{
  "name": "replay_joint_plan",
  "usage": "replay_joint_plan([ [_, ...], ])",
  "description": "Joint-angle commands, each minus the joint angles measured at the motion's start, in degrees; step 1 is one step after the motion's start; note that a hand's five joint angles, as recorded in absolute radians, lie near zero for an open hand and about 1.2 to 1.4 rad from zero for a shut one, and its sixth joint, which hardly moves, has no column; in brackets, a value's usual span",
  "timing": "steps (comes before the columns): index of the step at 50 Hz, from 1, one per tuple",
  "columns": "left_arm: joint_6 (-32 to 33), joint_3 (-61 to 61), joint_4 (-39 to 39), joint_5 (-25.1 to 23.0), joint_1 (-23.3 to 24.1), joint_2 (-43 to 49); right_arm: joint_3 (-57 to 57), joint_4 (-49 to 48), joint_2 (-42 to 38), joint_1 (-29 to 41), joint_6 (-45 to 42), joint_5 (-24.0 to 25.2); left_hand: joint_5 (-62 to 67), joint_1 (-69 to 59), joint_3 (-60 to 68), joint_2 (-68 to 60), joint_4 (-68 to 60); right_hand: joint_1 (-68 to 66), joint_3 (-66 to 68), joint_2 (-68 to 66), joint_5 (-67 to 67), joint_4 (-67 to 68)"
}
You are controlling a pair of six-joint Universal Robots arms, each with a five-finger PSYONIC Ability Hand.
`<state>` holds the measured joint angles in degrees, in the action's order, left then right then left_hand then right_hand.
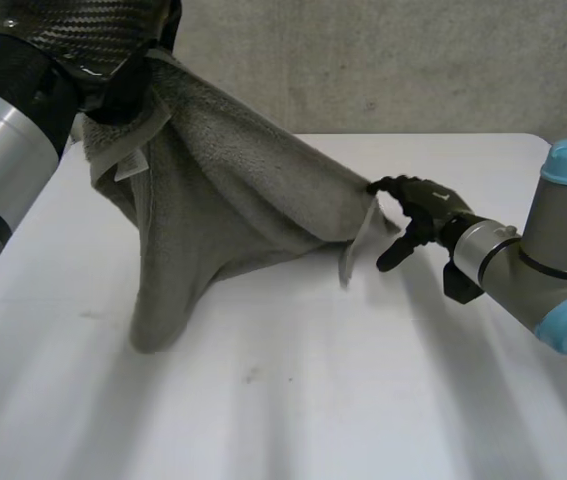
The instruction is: Fold the towel.
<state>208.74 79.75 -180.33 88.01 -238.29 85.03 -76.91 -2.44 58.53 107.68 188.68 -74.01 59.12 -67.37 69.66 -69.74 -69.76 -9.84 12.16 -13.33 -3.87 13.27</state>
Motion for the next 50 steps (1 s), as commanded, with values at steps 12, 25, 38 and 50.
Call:
replay_joint_plan([
  [12, -0.09, 2.16, -0.11, -0.21, -2.26, -0.57, -2.2, -2.57, 2.38, 5.87, 8.45, -7.89, 10.88, -12.63, 10.34, -10.26, -10.24, -0.16, -2.16, 3.33, 3.87, -3.27],
  [25, -0.09, 4.62, -0.28, -0.38, -2.53, -0.48, -6.5, -2.14, 8.7, 5.17, 8.02, -10.28, 10.88, -12.63, 10.34, -10.26, -10.24, -14.45, 12.12, -10.95, -10.42, 11.01],
  [38, -0.26, 4.01, -0.63, -0.47, -2.0, -0.4, -6.85, -2.05, 8.27, 4.56, 8.72, -7.9, 10.88, -12.63, 10.34, -10.26, -10.24, -4.79, 2.46, -1.3, -0.76, 1.35],
  [50, -2.72, 3.65, -0.55, -0.56, -2.44, -0.57, -1.67, -1.78, -2.1, 8.77, 13.81, -6.76, 10.88, -12.63, 10.34, -10.26, -10.24, -3.44, 1.11, 0.05, 0.59, 0.01],
])
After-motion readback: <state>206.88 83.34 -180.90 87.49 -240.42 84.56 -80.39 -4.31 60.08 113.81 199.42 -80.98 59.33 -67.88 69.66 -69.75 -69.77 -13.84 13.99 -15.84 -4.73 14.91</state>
